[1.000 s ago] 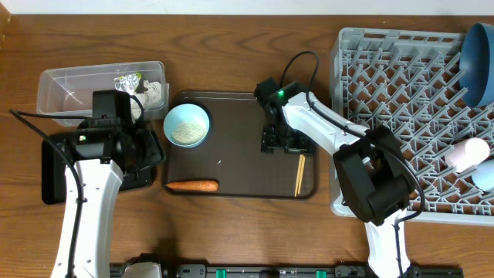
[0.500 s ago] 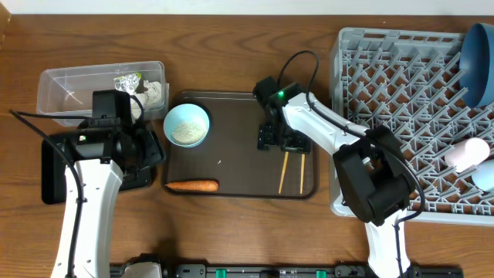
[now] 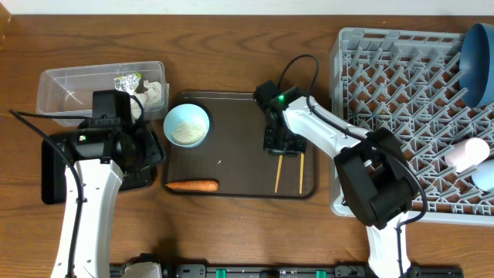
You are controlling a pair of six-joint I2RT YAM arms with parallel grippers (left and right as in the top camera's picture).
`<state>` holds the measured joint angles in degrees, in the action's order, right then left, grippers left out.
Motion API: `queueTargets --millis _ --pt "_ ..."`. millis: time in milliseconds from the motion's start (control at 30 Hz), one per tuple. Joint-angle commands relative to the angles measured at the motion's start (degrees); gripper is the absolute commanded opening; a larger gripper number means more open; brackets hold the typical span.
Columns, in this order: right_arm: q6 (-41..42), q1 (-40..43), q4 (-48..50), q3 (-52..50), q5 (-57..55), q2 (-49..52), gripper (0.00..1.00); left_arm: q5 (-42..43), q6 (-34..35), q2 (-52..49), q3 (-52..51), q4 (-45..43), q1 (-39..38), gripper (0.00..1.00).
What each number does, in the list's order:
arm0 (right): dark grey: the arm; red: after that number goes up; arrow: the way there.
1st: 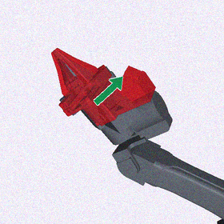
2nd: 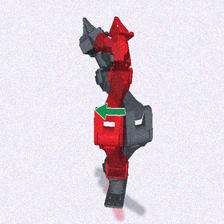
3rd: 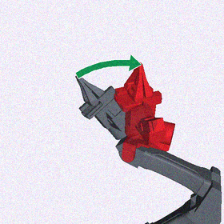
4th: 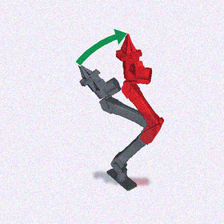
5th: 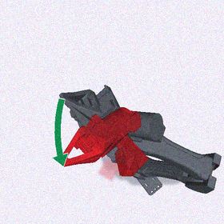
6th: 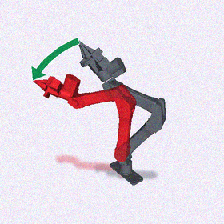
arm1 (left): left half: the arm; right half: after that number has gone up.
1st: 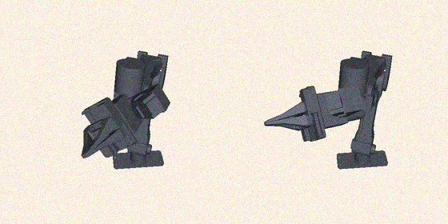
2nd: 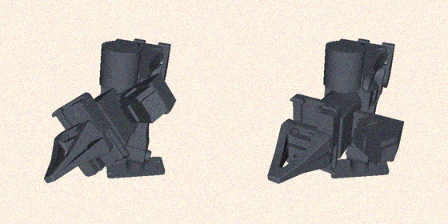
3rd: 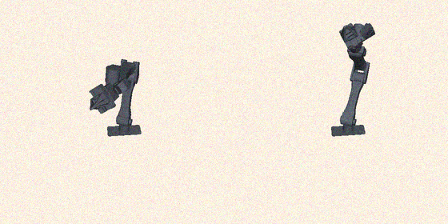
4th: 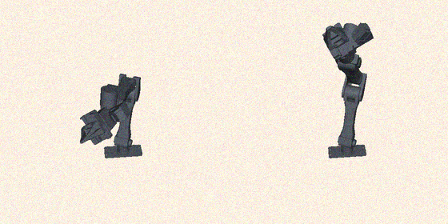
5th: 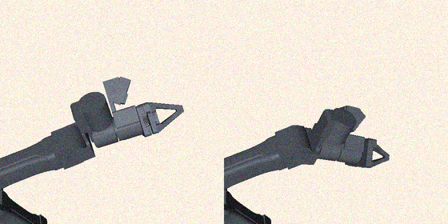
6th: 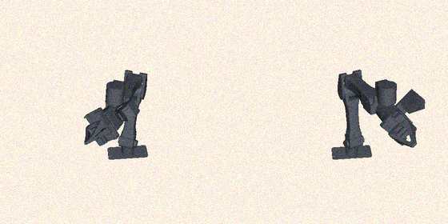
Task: Sort waste into correct bins and load items into the dishwasher rack
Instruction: 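Carry the chopstick right and drop it into the dish rack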
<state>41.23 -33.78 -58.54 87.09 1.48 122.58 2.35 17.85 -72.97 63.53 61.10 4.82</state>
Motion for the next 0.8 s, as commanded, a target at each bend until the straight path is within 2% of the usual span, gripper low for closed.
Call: queueTargets --millis 0,133,533,767 --pt "0.2 -0.4 -0.4 -3.2 -2.8 3.2 0.11 -0.9 0.3 0.5 0.1 0.2 0.3 0.69" --pt "0.3 -0.4 -0.5 -3.2 -2.5 3.2 0.01 -0.9 0.3 0.5 0.1 0.1 0.3 0.69" --pt "-1.2 -0.4 -1.0 -3.1 -1.9 2.7 0.01 -0.9 0.3 0.5 0.1 0.1 0.3 0.69" --pt "-4.1 -0.3 -0.1 -3.0 -1.9 -1.1 0.01 -0.9 0.3 0.5 0.1 -0.1 0.3 0.69"
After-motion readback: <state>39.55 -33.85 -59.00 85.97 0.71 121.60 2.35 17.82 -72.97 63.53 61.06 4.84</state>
